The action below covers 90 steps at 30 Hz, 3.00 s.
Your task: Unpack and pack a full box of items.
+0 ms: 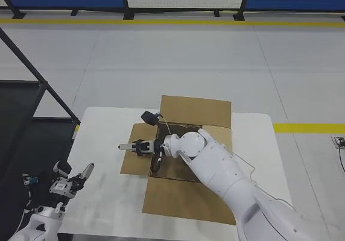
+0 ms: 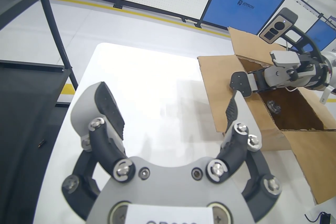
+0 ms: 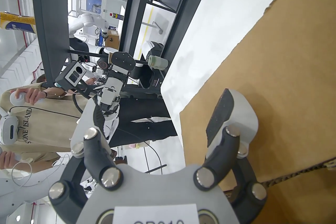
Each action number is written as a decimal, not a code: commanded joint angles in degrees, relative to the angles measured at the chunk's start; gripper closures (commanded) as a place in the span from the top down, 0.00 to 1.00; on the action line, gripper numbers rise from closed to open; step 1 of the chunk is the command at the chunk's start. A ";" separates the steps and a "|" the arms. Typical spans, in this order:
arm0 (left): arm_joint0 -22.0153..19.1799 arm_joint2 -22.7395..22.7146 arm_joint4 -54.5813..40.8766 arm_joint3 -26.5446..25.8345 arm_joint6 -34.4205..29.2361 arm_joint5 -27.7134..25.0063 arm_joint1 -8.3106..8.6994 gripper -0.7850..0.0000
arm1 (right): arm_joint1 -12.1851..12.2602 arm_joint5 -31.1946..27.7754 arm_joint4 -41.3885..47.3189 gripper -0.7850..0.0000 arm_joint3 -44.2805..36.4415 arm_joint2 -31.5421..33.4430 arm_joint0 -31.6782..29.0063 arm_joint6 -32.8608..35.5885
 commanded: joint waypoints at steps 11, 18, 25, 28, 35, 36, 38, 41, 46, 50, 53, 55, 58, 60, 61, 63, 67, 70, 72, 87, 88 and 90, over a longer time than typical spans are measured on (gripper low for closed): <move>-0.08 -0.03 0.03 0.04 -0.47 -0.42 -0.20 1.00 | -0.64 0.48 -1.62 1.00 1.40 1.17 0.84 1.37; -0.35 0.07 0.39 -1.63 -0.55 -1.42 -0.27 1.00 | 0.82 -7.56 2.50 1.00 1.07 5.19 2.22 3.42; -0.89 -1.19 1.22 -8.36 -0.76 -3.58 -0.13 1.00 | 4.36 -15.24 6.93 1.00 0.93 10.77 3.65 5.79; -1.62 -1.60 0.94 -11.93 -1.85 -5.38 0.01 1.00 | 6.34 -18.46 7.74 1.00 1.13 13.07 3.96 5.85; -10.23 5.52 -2.24 -13.96 -13.82 -10.47 0.45 1.00 | 13.27 -27.97 9.27 1.00 1.21 20.38 2.42 2.08; -12.11 7.52 -3.09 -13.09 -15.02 -10.62 0.38 1.00 | 14.42 -28.73 9.32 1.00 0.42 21.40 1.66 1.31; -16.90 12.65 -4.00 -10.80 -18.68 -10.87 0.19 1.00 | 17.51 -29.88 9.81 1.00 -2.52 24.39 -0.85 0.16; -22.40 18.35 -4.28 -7.80 -22.61 -10.25 -0.20 1.00 | 21.48 -29.88 10.40 1.00 -9.47 29.16 -5.83 0.16; -30.95 28.82 -4.97 -1.76 -25.25 -7.72 -1.60 1.00 | 28.84 -25.95 7.97 1.00 -29.77 41.81 -20.03 0.85; -35.22 34.51 -6.02 1.35 -27.42 -6.61 -2.59 1.00 | 31.95 -15.04 4.00 1.00 -47.50 49.98 -30.99 0.46; -35.22 34.51 -6.02 1.35 -27.42 -6.61 -2.59 1.00 | 31.95 -15.04 4.00 1.00 -47.50 49.98 -30.99 0.46; -35.22 34.51 -6.02 1.35 -27.42 -6.61 -2.59 1.00 | 31.95 -15.04 4.00 1.00 -47.50 49.98 -30.99 0.46; -35.22 34.51 -6.02 1.35 -27.42 -6.61 -2.59 1.00 | 31.95 -15.04 4.00 1.00 -47.50 49.98 -30.99 0.46; -35.22 34.51 -6.02 1.35 -27.42 -6.61 -2.59 1.00 | 31.95 -15.04 4.00 1.00 -47.50 49.98 -30.99 0.46; -35.22 34.51 -6.02 1.35 -27.42 -6.61 -2.59 1.00 | 31.95 -15.04 4.00 1.00 -47.50 49.98 -30.99 0.46; -35.22 34.51 -6.02 1.35 -27.42 -6.61 -2.59 1.00 | 31.95 -15.04 4.00 1.00 -47.50 49.98 -30.99 0.46; -34.82 35.03 -11.08 3.09 -26.83 -7.06 -2.86 1.00 | 31.95 -15.04 4.00 1.00 -47.50 49.98 -30.99 0.46; -37.44 37.17 -17.55 6.03 -29.31 -7.53 -3.48 1.00 | 32.31 -15.00 4.77 1.00 -51.18 50.39 -32.17 1.87; -40.21 39.53 -22.31 9.04 -32.06 -5.95 -4.18 1.00 | 33.00 -15.99 5.26 1.00 -53.12 52.08 -33.15 4.59; -60.55 57.47 -48.23 36.55 -47.51 4.78 -12.59 1.00 | 39.03 -16.02 14.49 1.00 -59.97 69.27 -43.46 14.03; -61.56 58.38 -49.34 38.44 -47.52 4.27 -13.27 1.00 | 39.36 -16.14 14.79 1.00 -59.98 69.85 -43.87 13.91; -63.39 60.17 -51.42 41.84 -47.71 3.32 -14.68 1.00 | 40.00 -16.49 15.30 1.00 -59.93 70.85 -44.47 13.56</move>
